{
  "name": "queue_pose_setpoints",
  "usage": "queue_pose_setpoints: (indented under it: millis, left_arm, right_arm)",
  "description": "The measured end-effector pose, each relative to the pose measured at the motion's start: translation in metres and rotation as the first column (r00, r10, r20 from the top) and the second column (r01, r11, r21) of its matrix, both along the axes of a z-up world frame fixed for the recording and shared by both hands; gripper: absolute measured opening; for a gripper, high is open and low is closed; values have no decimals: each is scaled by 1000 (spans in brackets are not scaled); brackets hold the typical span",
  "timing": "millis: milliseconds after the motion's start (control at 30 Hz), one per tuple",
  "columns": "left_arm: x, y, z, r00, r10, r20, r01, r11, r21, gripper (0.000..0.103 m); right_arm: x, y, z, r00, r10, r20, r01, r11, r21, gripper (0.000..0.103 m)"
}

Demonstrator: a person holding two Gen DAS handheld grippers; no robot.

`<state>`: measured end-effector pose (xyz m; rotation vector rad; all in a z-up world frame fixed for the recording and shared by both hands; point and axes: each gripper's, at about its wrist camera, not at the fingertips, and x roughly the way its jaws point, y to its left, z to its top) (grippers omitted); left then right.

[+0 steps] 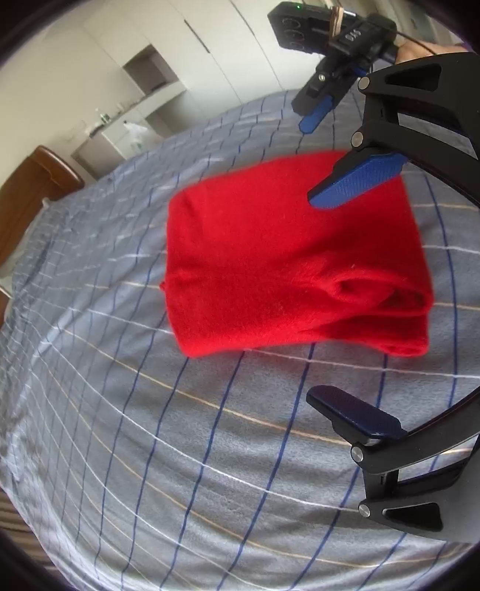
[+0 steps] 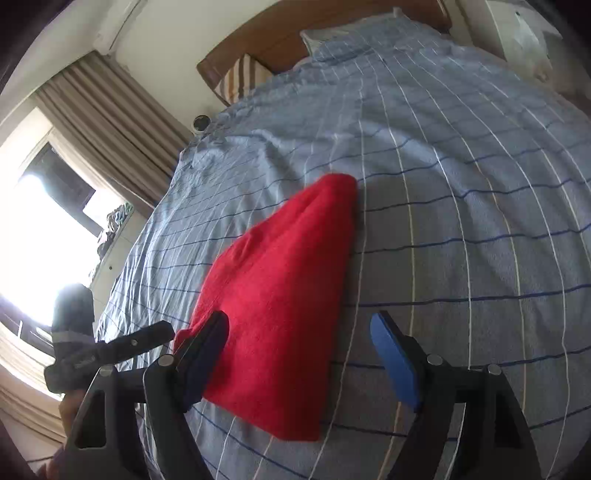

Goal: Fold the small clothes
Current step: 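Grasp the folded bundle with both grippers and fold it in half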

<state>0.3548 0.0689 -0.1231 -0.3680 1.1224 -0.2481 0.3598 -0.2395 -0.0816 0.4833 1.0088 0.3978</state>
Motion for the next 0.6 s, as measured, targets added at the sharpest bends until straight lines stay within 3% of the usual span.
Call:
queue_pose_setpoints:
  millis: [100, 167, 233, 267, 300, 333, 367, 467, 600]
  left_arm:
    - [9, 2, -17, 999, 12, -37, -10, 997, 77, 97]
    - [13, 4, -24, 998, 12, -62, -7, 997, 80, 98]
    - [14, 2, -28, 997, 11, -76, -5, 997, 77, 99]
    - [14, 0, -29, 998, 7, -69, -1, 996, 85, 97]
    - [13, -3, -28, 999, -5, -54, 10, 995, 100, 88]
    - [11, -8, -27, 999, -30, -35, 34, 993, 111, 50]
    - [10, -13, -27, 997, -69, -35, 72, 994, 79, 20]
    - [0, -21, -10, 997, -79, 25, 75, 988, 132, 18]
    - [-16, -13, 39, 984, -92, 155, 76, 991, 106, 18]
  right_arm:
    - [22, 1, -28, 996, 3, -84, 7, 993, 118, 79]
    - [33, 14, -47, 992, 20, -121, 2, 983, 182, 79]
    - [43, 27, -67, 985, 12, -171, 18, 985, 173, 70]
    - [44, 36, -70, 987, 9, -160, 10, 993, 117, 48]
    - [44, 46, -66, 991, 5, -134, -1, 1000, 26, 41]
    - [41, 57, -59, 996, 10, -93, -16, 998, -66, 38]
    - [37, 69, -50, 999, 31, -40, -37, 988, -151, 36]
    - [16, 103, -18, 983, 144, 117, -88, 918, -386, 33]
    - [-2, 103, 30, 951, 170, 260, -55, 917, -395, 33]
